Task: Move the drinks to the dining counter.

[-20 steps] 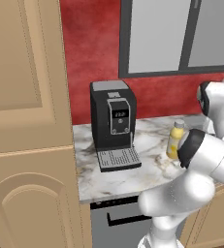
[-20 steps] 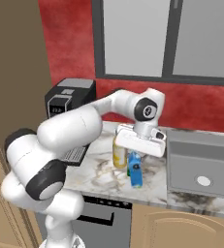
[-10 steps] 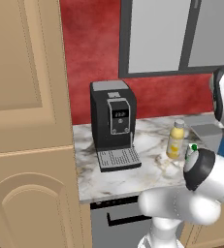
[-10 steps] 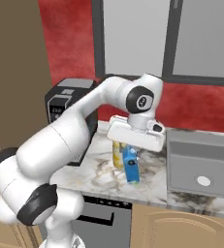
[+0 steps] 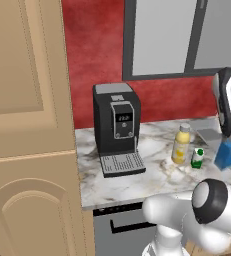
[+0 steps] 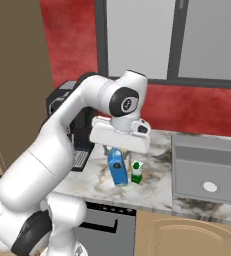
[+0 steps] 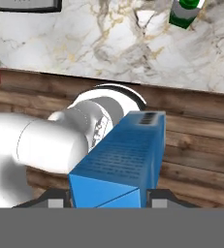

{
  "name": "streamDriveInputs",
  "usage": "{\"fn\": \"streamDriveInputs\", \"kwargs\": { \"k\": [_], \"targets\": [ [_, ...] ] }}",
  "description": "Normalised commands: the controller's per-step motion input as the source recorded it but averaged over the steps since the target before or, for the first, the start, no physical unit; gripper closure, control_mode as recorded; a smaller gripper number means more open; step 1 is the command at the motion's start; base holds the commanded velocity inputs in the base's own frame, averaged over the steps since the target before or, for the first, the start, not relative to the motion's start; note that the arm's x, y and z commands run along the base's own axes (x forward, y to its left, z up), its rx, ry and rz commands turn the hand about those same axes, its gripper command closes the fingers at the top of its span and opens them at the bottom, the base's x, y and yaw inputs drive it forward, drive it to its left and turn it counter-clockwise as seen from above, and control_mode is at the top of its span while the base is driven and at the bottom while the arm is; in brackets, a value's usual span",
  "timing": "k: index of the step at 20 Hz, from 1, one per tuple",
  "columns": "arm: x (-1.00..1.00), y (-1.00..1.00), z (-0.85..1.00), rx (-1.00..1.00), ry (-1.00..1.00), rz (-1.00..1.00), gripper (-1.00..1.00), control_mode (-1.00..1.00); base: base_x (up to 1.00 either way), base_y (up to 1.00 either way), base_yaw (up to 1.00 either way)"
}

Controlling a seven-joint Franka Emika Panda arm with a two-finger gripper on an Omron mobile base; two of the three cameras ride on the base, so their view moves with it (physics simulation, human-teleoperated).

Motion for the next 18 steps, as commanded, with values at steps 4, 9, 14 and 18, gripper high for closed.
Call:
{"fn": "streamDriveInputs", "kwargs": {
  "k": [4, 9, 14, 18],
  "targets": [
    [-0.13, 0.56, 0.17, -0.01, -0.09, 0.00, 1.00, -1.00, 0.00, 0.00, 0.00],
    [-0.04, 0.54, 0.18, -0.01, -0.10, 0.00, 1.00, -1.00, 0.00, 0.00, 0.00],
    [0.00, 0.53, 0.16, -0.01, -0.09, 0.00, 1.00, -1.00, 0.00, 0.00, 0.00],
    [0.00, 0.54, 0.15, -0.01, -0.06, 0.00, 1.00, -1.00, 0.00, 0.00, 0.00]
  ]
}}
